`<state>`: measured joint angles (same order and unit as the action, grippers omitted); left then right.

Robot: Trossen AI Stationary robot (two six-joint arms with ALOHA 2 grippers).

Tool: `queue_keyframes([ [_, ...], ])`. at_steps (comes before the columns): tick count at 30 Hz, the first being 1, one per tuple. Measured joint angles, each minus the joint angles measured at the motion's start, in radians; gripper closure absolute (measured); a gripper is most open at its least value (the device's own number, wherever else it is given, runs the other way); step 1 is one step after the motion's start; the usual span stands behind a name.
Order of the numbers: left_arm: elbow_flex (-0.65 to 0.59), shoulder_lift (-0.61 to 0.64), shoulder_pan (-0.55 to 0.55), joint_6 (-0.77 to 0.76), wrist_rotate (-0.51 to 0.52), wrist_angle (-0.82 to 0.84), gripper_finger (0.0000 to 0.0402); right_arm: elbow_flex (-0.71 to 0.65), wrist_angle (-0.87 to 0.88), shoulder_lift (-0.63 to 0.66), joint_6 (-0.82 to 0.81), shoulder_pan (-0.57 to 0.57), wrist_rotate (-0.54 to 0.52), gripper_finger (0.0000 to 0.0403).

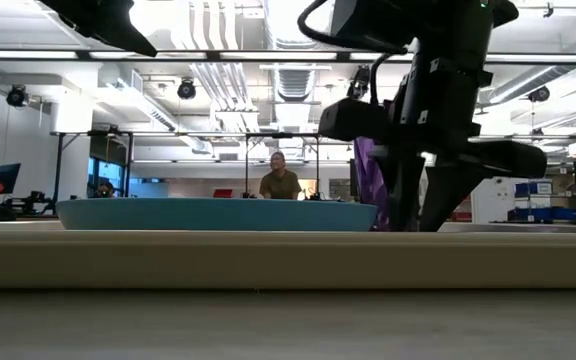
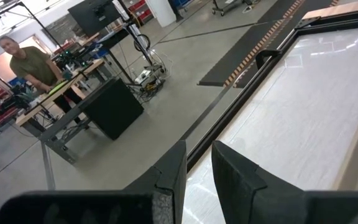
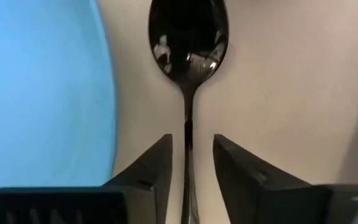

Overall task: Pick and place plate/cup/fork/spoon on tray
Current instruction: Put the black spoon on the white tray to the right side of the blue plate

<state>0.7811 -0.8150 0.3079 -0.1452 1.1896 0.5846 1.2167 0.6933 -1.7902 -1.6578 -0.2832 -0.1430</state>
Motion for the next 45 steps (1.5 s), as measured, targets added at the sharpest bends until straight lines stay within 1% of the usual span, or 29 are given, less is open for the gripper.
queue_keyframes([
  [4,0.0,0.0,0.0,0.0,0.0,0.0,0.0343,0.0,0.004,0.015,0.075,0.0,0.049,0.028],
  [7,0.0,0.0,0.0,0.0,0.0,0.0,0.0343,0.0,0.004,0.017,0.124,-0.017,0.062,0.0285],
  [10,0.0,0.0,0.0,0.0,0.0,0.0,0.0343,0.0,0.004,0.016,0.145,-0.043,0.064,0.0315],
  [14,0.0,0.0,0.0,0.0,0.0,0.0,0.0343,0.0,0.004,0.016,0.191,-0.071,0.056,0.0379],
  [18,0.0,0.0,0.0,0.0,0.0,0.0,0.0343,-0.001,0.004,0.03,0.281,-0.117,-0.019,0.0391],
  [20,0.0,0.0,0.0,0.0,0.0,0.0,0.0343,-0.002,0.002,0.039,0.353,-0.155,-0.103,0.0394],
  [23,0.0,0.0,0.0,0.0,0.0,0.0,0.0343,-0.017,-0.012,0.051,0.451,-0.212,-0.255,0.0394],
  [25,0.0,0.0,0.0,0.0,0.0,0.0,0.0343,-0.035,-0.06,0.063,0.556,-0.251,-0.34,0.0394],
  [27,0.001,0.0,0.0,-0.002,0.0,-0.001,0.0343,-0.067,-0.113,0.081,0.636,-0.273,-0.387,0.0394],
  [30,0.0,0.0,0.0,-0.003,0.0,-0.001,0.0343,-0.149,-0.238,0.125,0.723,-0.287,-0.417,0.0394],
  [34,0.0,0.0,0.0,-0.004,0.0,-0.002,0.0343,-0.309,-0.515,0.203,0.854,-0.285,-0.447,0.0394],
  [36,0.0,0.0,0.0,-0.004,0.001,-0.006,0.0343,-0.39,-0.667,0.229,0.954,-0.276,-0.445,0.0394],
  [38,0.0,0.0,0.0,-0.004,0.003,-0.009,0.0343,-0.456,-0.761,0.243,1.068,-0.264,-0.462,0.0394],
  [40,0.0,0.0,0.0,-0.004,0.003,-0.014,0.0343,-0.496,-0.805,0.258,1.134,-0.254,-0.485,0.0394],
  [45,0.002,-0.002,0.0,-0.002,0.022,-0.034,0.0343,-0.535,-0.801,0.277,1.167,-0.202,-0.484,0.0394],
])
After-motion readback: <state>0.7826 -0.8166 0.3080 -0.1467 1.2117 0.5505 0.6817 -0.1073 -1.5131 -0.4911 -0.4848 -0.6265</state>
